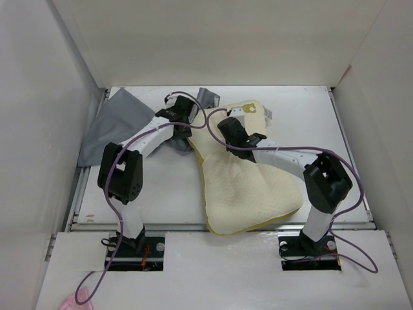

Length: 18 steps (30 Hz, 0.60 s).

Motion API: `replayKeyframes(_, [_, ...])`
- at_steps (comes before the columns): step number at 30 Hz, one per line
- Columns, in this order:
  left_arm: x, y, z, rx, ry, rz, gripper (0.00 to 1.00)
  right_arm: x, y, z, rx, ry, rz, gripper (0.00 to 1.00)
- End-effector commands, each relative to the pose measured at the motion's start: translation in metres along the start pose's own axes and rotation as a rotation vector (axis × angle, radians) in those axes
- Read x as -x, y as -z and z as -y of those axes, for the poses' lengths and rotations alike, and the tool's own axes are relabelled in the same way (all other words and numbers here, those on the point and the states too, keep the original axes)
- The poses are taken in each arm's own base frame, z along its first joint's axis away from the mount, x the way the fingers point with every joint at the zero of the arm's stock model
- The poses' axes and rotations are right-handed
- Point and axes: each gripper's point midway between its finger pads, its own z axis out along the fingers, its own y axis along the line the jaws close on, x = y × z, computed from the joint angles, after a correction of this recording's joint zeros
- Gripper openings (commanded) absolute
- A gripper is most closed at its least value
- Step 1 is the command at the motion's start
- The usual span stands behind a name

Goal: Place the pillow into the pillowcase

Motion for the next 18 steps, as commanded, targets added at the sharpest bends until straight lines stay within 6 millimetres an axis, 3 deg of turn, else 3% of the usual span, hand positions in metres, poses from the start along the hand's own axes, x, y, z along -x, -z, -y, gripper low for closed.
replayKeyframes(1, [0.023,0.016,-0.017,0.029,0.037,0.068,0.53,0.035,0.005,0.002,-0.013,-0.03,0.093,0.0])
replayKeyframes(3, [0.017,0.005,-0.019,0.042,0.022,0.039,0.41,0.036,0.005,0.006,-0.034,-0.031,0.101,0.0])
replayKeyframes(4, [0.013,0.001,-0.017,0.04,0.017,0.025,0.21,0.034,0.005,0.007,-0.037,-0.025,0.093,0.0])
replayKeyframes(5, [0.009,-0.002,-0.015,0.034,0.014,0.011,0.06,0.032,0.005,0.008,-0.04,-0.02,0.086,0.0])
replayKeyframes(6, [0.007,-0.005,-0.015,0.038,0.01,0.004,0.0,0.033,0.005,0.01,-0.052,-0.02,0.09,0.0])
replayKeyframes(7, [0.006,-0.005,-0.013,0.026,0.01,-0.004,0.0,0.026,0.005,0.012,-0.059,-0.007,0.073,0.0])
replayKeyframes(11, [-0.012,0.036,-0.002,-0.048,0.025,0.012,0.0,0.015,0.003,0.018,-0.088,0.023,0.035,0.0])
replayKeyframes(12, [-0.013,0.065,0.012,-0.133,0.016,0.048,0.0,0.011,0.001,0.017,-0.09,0.019,0.028,0.0])
replayKeyframes(13, [-0.016,0.077,0.023,-0.193,0.033,0.066,0.0,0.007,0.001,0.014,-0.067,0.025,0.009,0.0])
replayKeyframes(14, [-0.038,0.079,0.024,-0.217,0.013,0.042,0.0,0.006,0.001,0.011,-0.053,0.025,0.003,0.0])
replayKeyframes(16, [-0.066,0.109,0.056,-0.394,-0.039,0.011,0.0,0.009,0.013,-0.011,0.013,0.046,0.027,0.0])
replayKeyframes(18, [-0.1,0.119,0.079,-0.52,-0.086,-0.067,0.0,0.008,0.023,-0.027,0.059,0.079,0.044,0.0])
